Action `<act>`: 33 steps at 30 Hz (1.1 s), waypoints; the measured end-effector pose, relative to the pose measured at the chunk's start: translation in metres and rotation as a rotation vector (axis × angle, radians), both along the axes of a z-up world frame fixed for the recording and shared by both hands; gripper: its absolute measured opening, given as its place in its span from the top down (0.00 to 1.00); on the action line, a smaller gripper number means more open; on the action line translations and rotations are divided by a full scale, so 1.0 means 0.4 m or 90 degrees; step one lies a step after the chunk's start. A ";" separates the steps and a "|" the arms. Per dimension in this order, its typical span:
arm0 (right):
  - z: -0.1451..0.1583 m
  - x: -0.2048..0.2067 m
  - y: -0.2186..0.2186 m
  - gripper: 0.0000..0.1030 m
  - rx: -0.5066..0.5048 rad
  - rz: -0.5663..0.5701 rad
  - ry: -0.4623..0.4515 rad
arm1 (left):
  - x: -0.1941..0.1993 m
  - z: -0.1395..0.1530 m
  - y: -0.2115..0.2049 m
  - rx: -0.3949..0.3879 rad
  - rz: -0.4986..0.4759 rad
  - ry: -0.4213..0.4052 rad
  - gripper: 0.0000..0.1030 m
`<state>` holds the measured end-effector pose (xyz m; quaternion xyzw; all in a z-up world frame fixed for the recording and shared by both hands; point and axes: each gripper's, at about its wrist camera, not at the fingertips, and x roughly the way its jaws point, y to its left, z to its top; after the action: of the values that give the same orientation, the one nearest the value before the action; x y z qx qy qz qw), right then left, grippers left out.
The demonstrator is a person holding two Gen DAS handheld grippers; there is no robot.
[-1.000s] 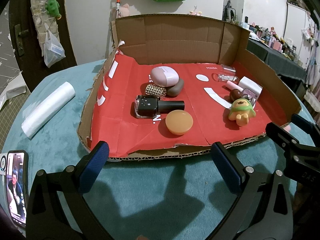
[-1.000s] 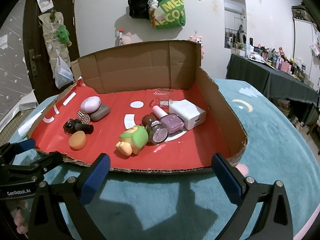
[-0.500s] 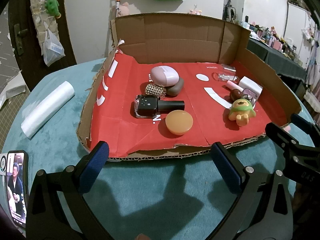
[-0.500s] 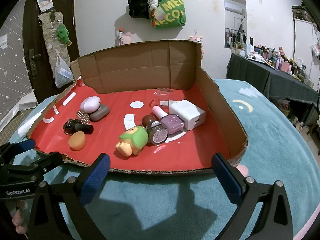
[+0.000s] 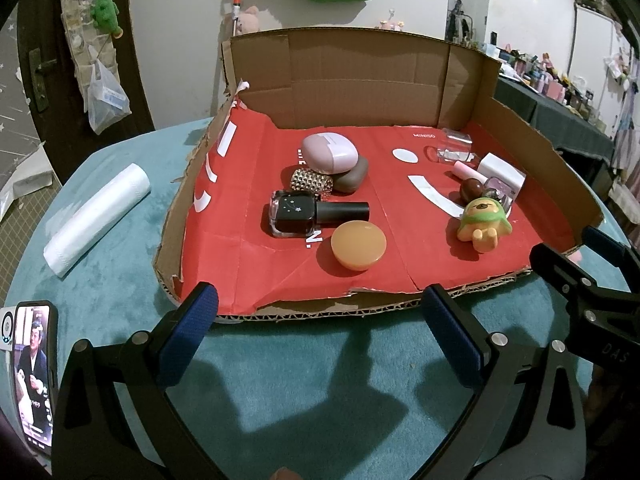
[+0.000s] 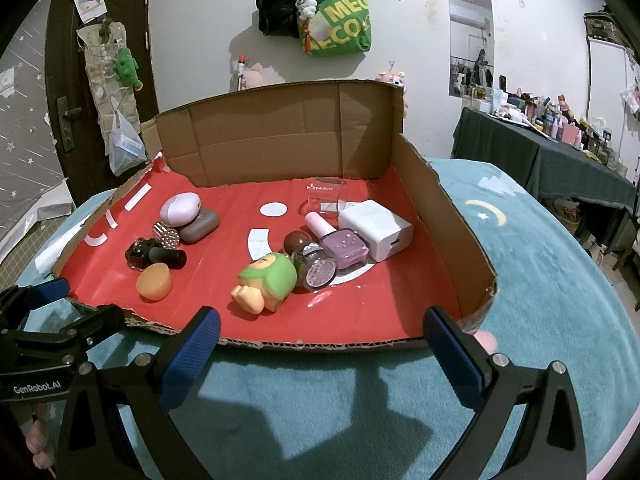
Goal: Organize rigid objects
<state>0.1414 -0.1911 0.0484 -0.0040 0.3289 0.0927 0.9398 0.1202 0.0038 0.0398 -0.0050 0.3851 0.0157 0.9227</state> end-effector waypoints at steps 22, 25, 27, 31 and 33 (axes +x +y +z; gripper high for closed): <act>0.030 -0.044 -0.019 0.00 -0.004 0.012 -0.009 | -0.055 0.033 -0.017 0.017 -0.009 -0.022 0.00; 0.026 -0.055 -0.026 0.00 -0.005 0.015 -0.002 | -0.075 0.031 -0.020 0.016 -0.014 -0.019 0.00; 0.018 -0.062 -0.029 0.00 -0.007 0.015 0.006 | -0.085 0.027 -0.022 0.014 -0.016 -0.015 0.00; -0.005 -0.067 -0.038 0.00 -0.010 0.015 0.026 | -0.086 -0.002 -0.027 0.021 -0.014 0.007 0.00; -0.017 -0.066 -0.042 0.00 -0.012 0.013 0.037 | -0.082 -0.021 -0.029 0.034 -0.005 0.021 0.00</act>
<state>0.1151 -0.2080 0.0418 -0.0139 0.3569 0.0995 0.9287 0.0874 -0.0077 0.0315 0.0214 0.4000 0.0220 0.9160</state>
